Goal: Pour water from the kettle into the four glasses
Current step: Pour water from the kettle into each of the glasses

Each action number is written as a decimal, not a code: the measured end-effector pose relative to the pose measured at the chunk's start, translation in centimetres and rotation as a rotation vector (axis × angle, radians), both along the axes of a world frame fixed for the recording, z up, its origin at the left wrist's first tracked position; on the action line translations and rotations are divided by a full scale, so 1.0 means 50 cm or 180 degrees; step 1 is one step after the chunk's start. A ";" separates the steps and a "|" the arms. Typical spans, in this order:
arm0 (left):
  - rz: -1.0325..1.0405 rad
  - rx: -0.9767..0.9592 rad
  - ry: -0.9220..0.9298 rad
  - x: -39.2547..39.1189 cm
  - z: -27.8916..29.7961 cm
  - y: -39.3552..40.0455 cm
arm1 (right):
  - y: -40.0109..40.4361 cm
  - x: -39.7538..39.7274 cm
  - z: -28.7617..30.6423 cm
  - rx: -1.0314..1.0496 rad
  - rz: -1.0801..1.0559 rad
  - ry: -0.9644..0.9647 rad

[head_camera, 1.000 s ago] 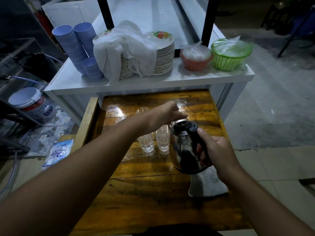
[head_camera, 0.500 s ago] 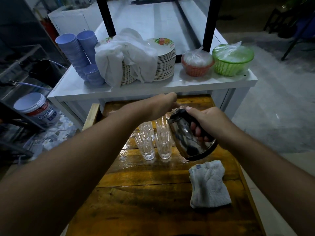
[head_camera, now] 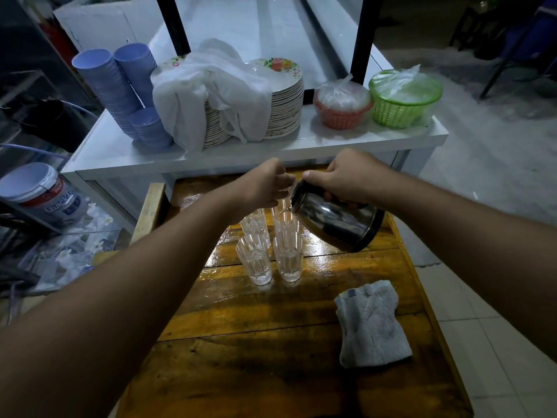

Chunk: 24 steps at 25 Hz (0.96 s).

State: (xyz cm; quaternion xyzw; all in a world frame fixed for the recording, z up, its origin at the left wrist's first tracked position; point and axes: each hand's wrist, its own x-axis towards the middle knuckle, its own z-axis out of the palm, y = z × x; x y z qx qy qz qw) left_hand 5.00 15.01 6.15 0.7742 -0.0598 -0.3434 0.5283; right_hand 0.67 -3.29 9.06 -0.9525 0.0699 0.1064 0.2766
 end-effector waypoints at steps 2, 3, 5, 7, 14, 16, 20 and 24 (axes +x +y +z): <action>0.0074 -0.0084 0.0075 0.003 -0.003 0.007 | 0.008 0.017 0.006 -0.0238 0.0099 0.0000; 0.0131 -0.0116 0.0121 0.004 -0.004 0.008 | 0.011 0.025 0.008 -0.0359 0.0150 -0.0026; 0.0198 -0.0154 0.0190 0.003 -0.004 0.010 | 0.018 0.039 0.011 -0.0600 0.0263 -0.0110; 0.0221 -0.0180 0.0242 0.003 -0.007 0.014 | 0.023 0.051 0.011 -0.0820 0.0409 -0.0189; 0.0227 -0.0240 0.0275 0.001 -0.012 0.028 | 0.044 0.066 0.020 -0.1273 0.0778 -0.0283; 0.0234 -0.0258 0.0256 0.000 -0.014 0.031 | 0.049 0.071 0.024 -0.1395 0.0834 -0.0325; 0.0259 -0.0286 0.0273 0.002 -0.017 0.039 | 0.063 0.080 0.029 -0.1498 0.0982 -0.0355; 0.0236 -0.0329 0.0226 0.002 -0.021 0.055 | 0.075 0.084 0.035 -0.1614 0.1084 -0.0411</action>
